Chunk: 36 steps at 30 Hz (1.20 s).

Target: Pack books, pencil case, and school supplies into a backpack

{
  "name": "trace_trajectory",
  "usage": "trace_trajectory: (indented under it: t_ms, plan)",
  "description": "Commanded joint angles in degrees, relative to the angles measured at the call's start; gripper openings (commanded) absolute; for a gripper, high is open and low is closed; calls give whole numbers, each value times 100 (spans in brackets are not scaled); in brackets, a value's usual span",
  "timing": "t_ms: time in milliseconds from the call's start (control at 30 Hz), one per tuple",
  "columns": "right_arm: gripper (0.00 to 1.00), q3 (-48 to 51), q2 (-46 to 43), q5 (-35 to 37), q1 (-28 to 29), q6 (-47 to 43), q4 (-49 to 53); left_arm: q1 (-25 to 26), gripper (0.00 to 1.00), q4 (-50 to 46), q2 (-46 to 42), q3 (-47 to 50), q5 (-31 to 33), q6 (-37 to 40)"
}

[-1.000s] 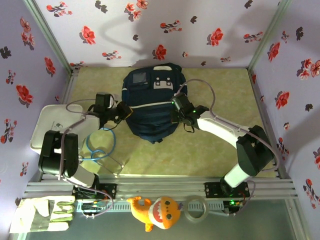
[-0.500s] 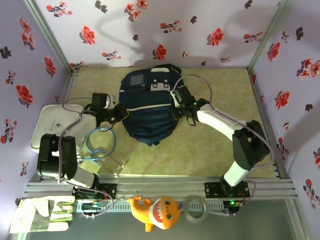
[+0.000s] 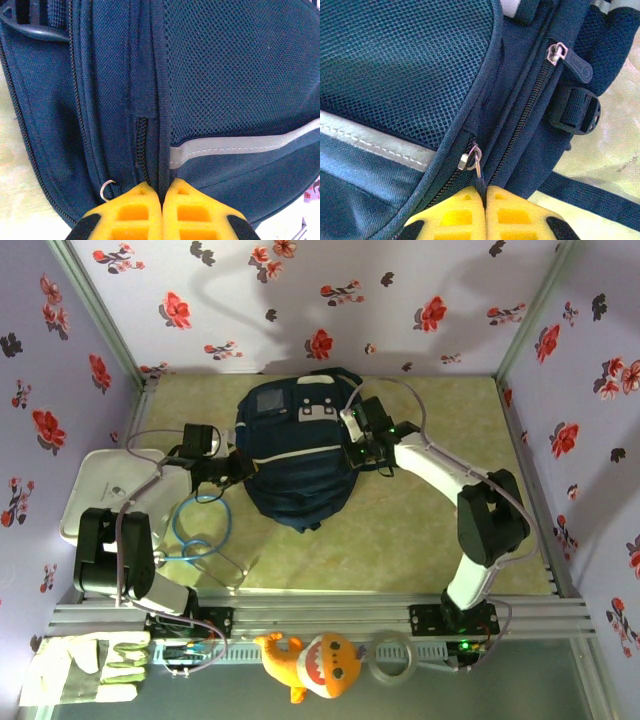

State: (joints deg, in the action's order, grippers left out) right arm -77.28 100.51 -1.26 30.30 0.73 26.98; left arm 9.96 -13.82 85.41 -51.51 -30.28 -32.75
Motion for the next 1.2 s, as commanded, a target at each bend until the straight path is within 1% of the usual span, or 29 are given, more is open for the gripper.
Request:
trace_trajectory:
  t_ms: [0, 67, 200, 400, 533, 633, 800, 867, 933, 1000, 1067, 1133, 1167]
  plan:
    - [6, -387, 96, 1210, -266, 521, -221, -202, 0, -416, -178, -5, 170, 289]
    - [5, -252, 14, 1170, -270, 669, -336, -189, 0, -407, -165, -9, 132, 278]
    - [0, 159, -349, 1074, -258, 874, -407, -114, 0, -367, -206, -27, 32, 260]
    - [0, 1173, -1320, 1585, -269, 1385, -100, 233, 0, -462, -215, -189, -26, 392]
    - [0, 1980, -2039, 1369, -267, 1618, 2, 395, 0, -483, -12, -425, -27, 452]
    - [0, 2402, -2349, 1529, -330, 1616, -204, 474, 0, -582, 293, -728, -29, 540]
    - [0, 2219, -2180, 1666, -554, 1514, -374, 611, 0, -841, 687, -1148, -27, 888]
    - [0, 2060, -1990, 1909, -585, 1491, -415, 623, 0, -1028, 815, -1309, -22, 1042]
    - [0, 1908, -1773, 2314, -594, 1482, -457, 654, 0, -1182, 896, -1428, -30, 1222]
    - [0, 1818, -1608, 2485, -597, 1498, -530, 682, 0, -1333, 966, -1538, -9, 1383]
    - [0, 1777, -1553, 2377, -605, 1514, -635, 700, 0, -1363, 1009, -1599, -19, 1421]
    - [0, 1792, -1628, 2096, -605, 1578, -726, 747, 0, -1277, 1022, -1660, -22, 1346]
    - [0, 1798, -1695, 1866, -600, 1628, -770, 788, 4, -1258, 1017, -1739, -29, 1310]
